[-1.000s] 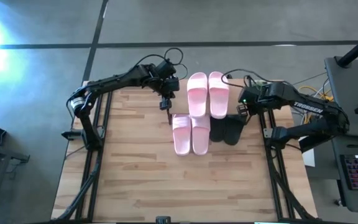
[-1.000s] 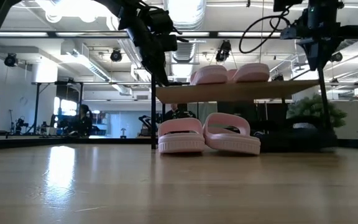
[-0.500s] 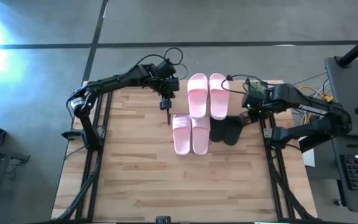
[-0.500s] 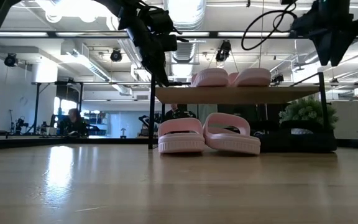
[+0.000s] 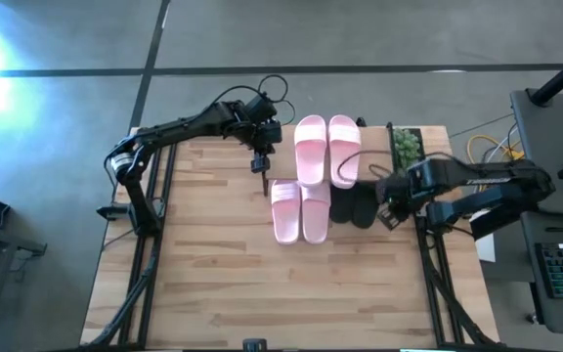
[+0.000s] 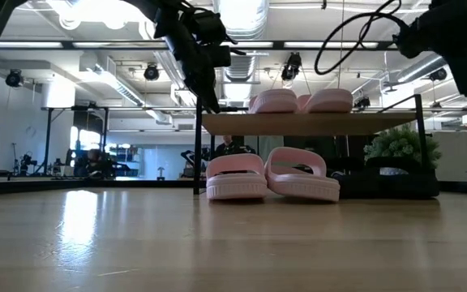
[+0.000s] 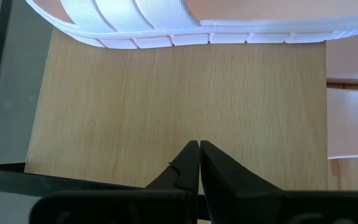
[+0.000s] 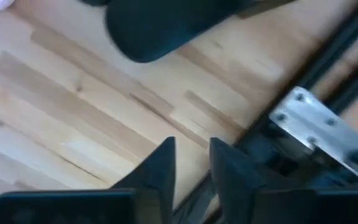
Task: Pick and place slides into the shelf
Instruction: Adjust the pair of slippers
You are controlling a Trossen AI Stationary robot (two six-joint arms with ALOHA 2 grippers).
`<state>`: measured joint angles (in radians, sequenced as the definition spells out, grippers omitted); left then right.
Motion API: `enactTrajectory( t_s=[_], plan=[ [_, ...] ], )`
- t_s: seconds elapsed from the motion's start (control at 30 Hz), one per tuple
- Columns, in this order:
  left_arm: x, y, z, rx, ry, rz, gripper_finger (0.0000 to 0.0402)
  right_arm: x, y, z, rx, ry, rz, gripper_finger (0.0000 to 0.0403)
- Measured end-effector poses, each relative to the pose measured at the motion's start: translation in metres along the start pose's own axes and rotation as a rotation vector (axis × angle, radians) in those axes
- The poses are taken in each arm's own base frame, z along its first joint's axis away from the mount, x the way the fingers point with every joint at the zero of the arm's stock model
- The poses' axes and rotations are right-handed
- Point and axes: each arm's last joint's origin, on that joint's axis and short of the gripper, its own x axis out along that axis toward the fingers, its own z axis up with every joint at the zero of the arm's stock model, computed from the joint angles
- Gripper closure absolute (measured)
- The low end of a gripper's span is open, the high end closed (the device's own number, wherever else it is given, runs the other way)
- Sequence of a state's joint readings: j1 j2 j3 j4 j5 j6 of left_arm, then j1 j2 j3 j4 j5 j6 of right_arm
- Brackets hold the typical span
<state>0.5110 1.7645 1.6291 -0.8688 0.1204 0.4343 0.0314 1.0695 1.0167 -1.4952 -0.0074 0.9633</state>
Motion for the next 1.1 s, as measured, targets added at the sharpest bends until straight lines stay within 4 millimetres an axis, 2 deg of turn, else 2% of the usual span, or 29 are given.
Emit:
enactTrajectory(
  t_s=[0.2, 0.4, 0.6, 0.87, 1.1],
  plan=[
    [-0.001, 0.000, 0.000, 0.000, 0.004, 0.001, 0.0402, 0.032, 0.030, -0.018, -0.098, -0.103, 0.122, 0.0387],
    [-0.001, 0.000, 0.000, 0.012, 0.004, 0.001, 0.0402, 0.067, 0.050, -0.048, -0.087, -0.236, 0.222, 0.0390],
    [-0.001, 0.000, -0.001, 0.024, 0.005, 0.001, 0.0402, 0.097, 0.045, -0.073, 0.074, -0.309, 0.250, 0.0390],
    [-0.001, 0.000, 0.000, 0.045, 0.005, 0.001, 0.0402, 0.125, 0.052, -0.076, 0.195, -0.304, 0.438, 0.0390],
    [-0.001, 0.000, 0.000, 0.063, 0.004, 0.002, 0.0402, 0.149, 0.056, -0.072, 0.240, -0.374, 0.340, 0.0390]
  ],
)
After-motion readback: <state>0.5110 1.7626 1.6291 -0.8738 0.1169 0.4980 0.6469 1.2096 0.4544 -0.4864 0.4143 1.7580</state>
